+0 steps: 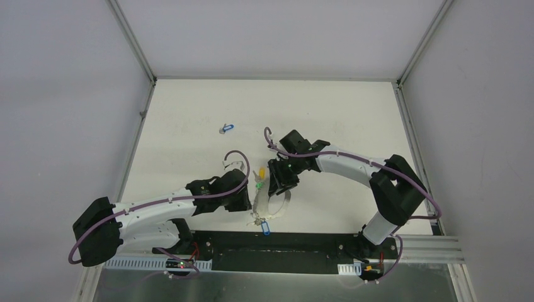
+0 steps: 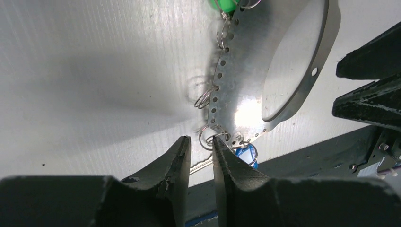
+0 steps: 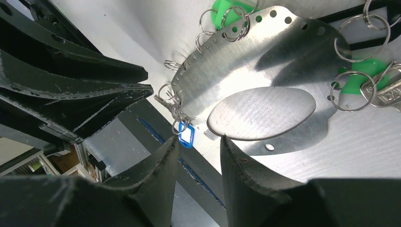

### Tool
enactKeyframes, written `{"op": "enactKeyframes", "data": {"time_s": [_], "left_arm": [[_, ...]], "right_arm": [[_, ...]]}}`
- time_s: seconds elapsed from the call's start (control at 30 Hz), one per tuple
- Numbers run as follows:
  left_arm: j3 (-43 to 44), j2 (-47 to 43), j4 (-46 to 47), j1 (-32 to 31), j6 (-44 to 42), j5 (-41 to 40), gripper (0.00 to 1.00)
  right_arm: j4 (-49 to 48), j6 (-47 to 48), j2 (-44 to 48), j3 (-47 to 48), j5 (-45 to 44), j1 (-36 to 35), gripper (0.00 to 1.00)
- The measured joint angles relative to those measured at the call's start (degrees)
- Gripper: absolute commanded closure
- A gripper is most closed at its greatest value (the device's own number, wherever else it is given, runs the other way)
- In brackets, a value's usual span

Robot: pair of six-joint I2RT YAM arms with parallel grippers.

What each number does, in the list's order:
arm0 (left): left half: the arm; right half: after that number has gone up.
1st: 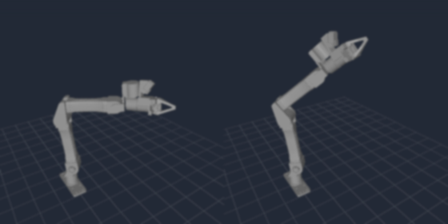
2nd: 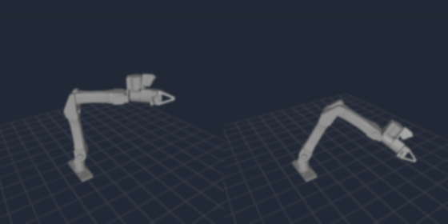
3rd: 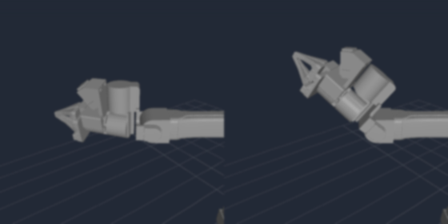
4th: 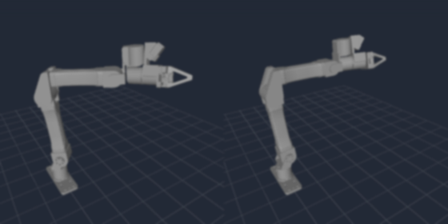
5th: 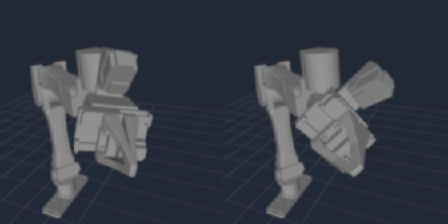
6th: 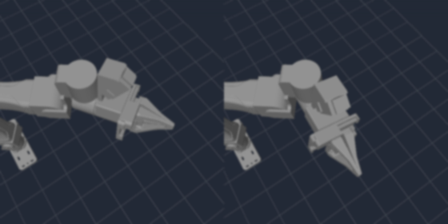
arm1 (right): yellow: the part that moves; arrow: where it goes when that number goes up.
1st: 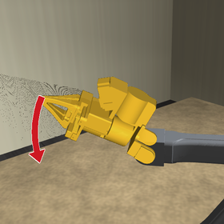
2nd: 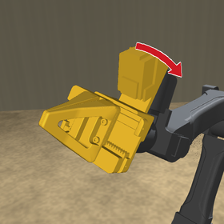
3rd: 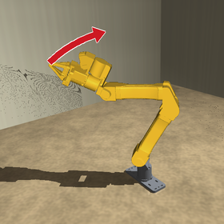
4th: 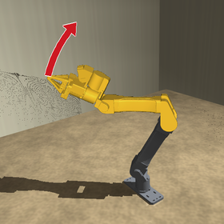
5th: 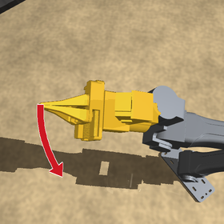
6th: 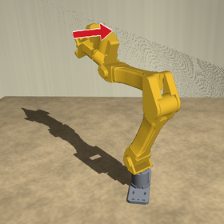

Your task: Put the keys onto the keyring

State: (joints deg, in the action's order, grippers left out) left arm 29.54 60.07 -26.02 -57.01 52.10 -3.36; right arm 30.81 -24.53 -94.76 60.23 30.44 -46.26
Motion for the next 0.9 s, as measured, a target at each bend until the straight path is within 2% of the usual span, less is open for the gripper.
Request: {"op": "enactKeyframes", "data": {"time_s": [0.27,0.63,0.9], "left_arm": [[0.20,-0.09,2.16,0.00,-4.39,1.97,0.91],[-2.32,-3.04,3.96,0.00,-6.40,9.18,0.92],[-1.68,5.18,7.50,0.00,-6.80,11.02,0.93]], "right_arm": [[0.00,2.62,2.08,-0.09,0.87,-0.13,0.62],[0.04,3.26,2.54,-0.09,1.09,-0.13,0.63],[0.37,3.26,2.54,-0.09,1.03,-0.76,0.63]]}}
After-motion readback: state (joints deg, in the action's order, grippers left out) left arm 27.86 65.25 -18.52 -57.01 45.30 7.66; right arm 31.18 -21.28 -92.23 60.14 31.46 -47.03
